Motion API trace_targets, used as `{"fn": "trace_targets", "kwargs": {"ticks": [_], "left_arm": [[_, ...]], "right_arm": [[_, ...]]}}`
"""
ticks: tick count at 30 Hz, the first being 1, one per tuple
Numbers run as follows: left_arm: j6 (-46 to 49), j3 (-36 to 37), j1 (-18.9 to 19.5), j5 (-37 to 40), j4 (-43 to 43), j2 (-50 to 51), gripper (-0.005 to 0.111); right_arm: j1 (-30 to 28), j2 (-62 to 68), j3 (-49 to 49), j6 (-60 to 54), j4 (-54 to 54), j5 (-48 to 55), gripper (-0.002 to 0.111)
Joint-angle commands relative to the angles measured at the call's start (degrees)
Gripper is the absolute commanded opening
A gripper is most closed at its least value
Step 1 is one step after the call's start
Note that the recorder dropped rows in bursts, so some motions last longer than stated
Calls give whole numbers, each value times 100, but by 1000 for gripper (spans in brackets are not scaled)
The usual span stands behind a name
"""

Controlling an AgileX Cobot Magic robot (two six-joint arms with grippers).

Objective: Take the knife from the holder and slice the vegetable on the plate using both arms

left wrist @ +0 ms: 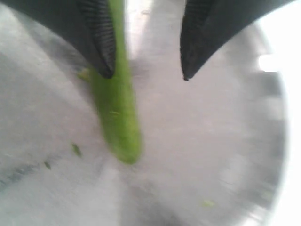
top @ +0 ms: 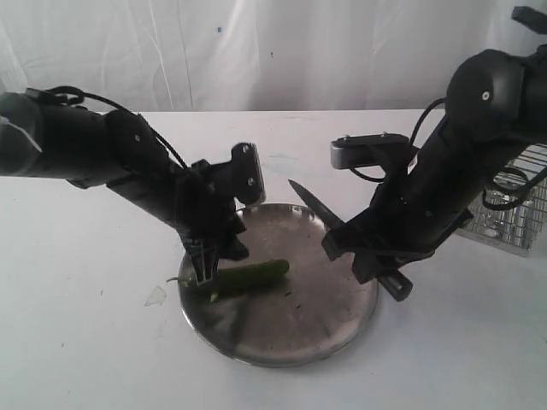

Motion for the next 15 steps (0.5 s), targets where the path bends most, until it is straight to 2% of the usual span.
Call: {"fn": "trace_targets", "kwargs": {"ticks": [1,2,5,8,12,15], "left_arm": [[-332,-20,238,-527,-83,-374,7],[-431,-20,291,-732,-149,-374,1],[-1021,-20,441,-1186,-900,-299,0],[-1072,-58,441,-1289,-1766,-170,0],[-1013,-566,441,-128,-2267,119,0],[-809,-896,516,788,-2830,296,0]], "right_arm": [[311,127,-7,236,31,-29,0],[385,170,-7,298,31,-80,0],[555,277,-7,654,-64,-210,0],[658,357,-7,945,-131,-199,0],[905,355,-7,1192,-173,-176,0],[1098,355,73,1961,-697,-172,0]]}}
